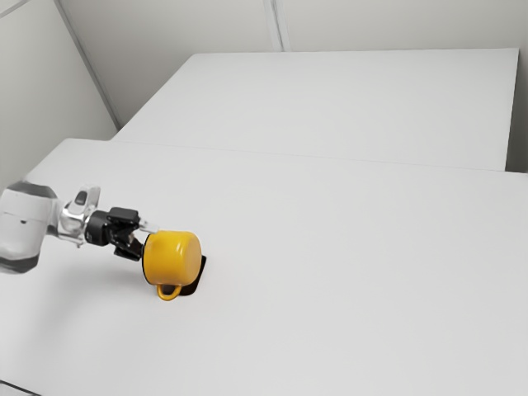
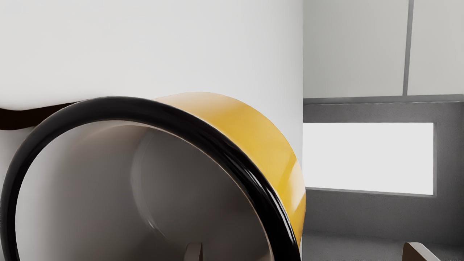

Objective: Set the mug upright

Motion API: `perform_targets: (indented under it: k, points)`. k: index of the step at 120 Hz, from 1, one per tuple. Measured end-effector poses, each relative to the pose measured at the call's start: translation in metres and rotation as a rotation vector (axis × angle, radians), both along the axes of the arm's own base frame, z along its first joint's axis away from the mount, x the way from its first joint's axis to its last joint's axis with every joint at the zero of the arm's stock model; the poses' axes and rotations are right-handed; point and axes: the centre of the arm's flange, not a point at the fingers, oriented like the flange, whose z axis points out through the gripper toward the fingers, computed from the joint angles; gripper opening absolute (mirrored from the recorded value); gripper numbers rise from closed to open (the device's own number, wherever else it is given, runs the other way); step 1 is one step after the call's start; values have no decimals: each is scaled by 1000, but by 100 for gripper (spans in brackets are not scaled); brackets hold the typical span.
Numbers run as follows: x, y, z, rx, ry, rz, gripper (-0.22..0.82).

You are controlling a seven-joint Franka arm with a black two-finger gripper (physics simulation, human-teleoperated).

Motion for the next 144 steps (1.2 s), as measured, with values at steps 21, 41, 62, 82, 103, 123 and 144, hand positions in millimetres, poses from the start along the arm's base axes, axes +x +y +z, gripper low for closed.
perform_targets:
  k: [21, 41, 62, 82, 103, 123, 144]
  points:
    - [0, -3, -4, -16, -39, -13, 25]
    - [1, -3, -2, -37, -83, -8, -2]
    - [2, -1, 9, -95, -144, 13, -12]
    - [25, -22, 62, -29, -257, -75, -15]
    - [65, -59, 118, 294, -301, -322, -16]
    - [84, -103, 139, 662, -274, -531, -17]
    - [97, -152, 131, 964, -269, -667, -17]
